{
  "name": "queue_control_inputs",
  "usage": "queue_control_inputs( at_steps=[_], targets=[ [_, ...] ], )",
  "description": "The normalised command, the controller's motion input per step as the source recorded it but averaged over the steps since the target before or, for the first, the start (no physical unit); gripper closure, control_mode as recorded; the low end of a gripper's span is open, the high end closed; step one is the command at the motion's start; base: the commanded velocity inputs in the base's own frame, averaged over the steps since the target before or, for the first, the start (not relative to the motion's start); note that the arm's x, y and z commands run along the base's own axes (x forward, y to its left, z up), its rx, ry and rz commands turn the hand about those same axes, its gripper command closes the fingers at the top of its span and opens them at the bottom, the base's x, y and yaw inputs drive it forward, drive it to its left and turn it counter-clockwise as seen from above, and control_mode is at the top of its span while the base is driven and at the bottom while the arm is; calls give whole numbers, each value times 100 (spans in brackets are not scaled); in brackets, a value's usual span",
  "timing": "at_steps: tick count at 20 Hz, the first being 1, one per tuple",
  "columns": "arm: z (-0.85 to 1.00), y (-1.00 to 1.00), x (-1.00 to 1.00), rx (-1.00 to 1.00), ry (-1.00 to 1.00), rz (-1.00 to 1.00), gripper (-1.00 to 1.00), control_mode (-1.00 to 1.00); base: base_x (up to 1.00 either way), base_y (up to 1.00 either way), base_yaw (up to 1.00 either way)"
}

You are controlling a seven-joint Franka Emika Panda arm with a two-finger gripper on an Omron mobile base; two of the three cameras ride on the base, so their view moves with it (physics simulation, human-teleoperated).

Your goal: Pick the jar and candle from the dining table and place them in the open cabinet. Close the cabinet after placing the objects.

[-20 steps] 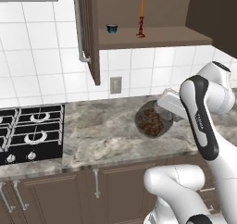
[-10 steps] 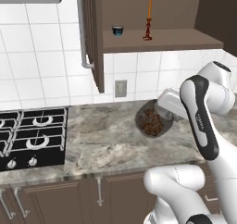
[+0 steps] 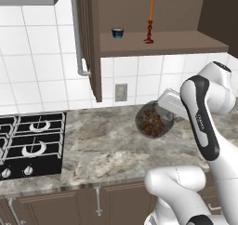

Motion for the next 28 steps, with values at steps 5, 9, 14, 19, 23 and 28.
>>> queue_control_inputs(
  at_steps=[5, 9, 14, 19, 23, 28],
  targets=[
    [0, 0, 0, 0, 0, 0, 100, 100, 29, -28, 1],
    [0, 0, 0, 0, 0, 0, 100, 100, 24, -24, 4],
    [0, 0, 0, 0, 0, 0, 100, 100, 34, -23, 1],
    [0, 0, 0, 0, 0, 0, 100, 100, 39, -20, 0],
    [0, 0, 0, 0, 0, 0, 100, 100, 7, -9, 0],
    [0, 0, 0, 0, 0, 0, 100, 100, 0, 0, 0]
  ],
)
